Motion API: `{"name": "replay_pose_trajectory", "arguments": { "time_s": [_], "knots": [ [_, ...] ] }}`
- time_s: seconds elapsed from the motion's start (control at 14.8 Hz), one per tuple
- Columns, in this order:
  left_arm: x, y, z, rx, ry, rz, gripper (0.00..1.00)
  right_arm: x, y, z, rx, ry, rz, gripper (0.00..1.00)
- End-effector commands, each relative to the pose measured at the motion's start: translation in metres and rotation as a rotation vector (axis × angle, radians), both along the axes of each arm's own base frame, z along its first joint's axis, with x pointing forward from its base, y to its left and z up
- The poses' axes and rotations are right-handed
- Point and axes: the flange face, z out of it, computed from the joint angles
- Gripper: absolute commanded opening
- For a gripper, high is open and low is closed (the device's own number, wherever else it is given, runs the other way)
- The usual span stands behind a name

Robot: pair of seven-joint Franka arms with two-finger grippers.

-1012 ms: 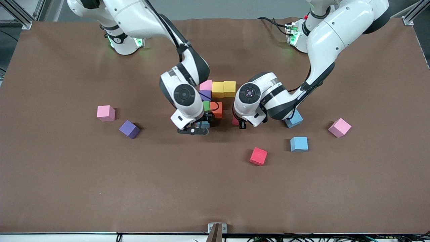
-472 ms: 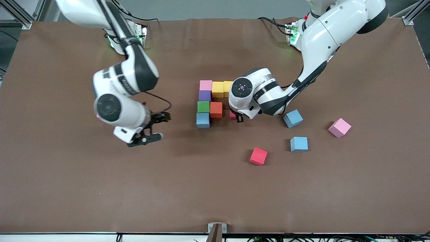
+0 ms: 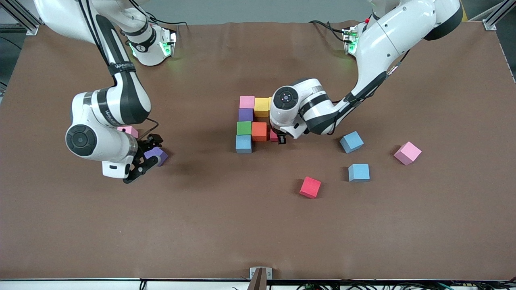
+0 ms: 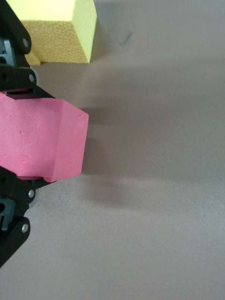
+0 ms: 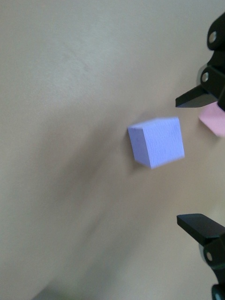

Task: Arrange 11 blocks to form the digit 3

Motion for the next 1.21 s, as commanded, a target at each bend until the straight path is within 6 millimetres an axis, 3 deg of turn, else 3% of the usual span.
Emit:
{"name": "replay_pose_trajectory", "arguments": {
  "time_s": [0.0, 0.4, 0.81, 1.15],
  "knots": [
    [-0.012, -0.003, -0.002, 0.026, -0.059, 0.133, 0.15, -0.032, -0.025, -0.019, 0.027, -0.043, 0.153, 1.0],
    [-0.011, -0.007, 0.0, -0.009, -0.067, 0.196, 0.15, -0.076, -0.036, -0.074, 0.03, -0.086, 0.186, 1.0],
    [-0.016, -0.007, -0.002, -0.018, -0.064, 0.282, 0.18, -0.073, -0.031, -0.08, 0.029, -0.136, 0.197, 1.0],
    [-0.021, -0.007, -0.007, -0.011, -0.056, 0.286, 0.2, -0.07, -0.029, -0.107, 0.021, -0.154, 0.202, 1.0]
  ]
}}
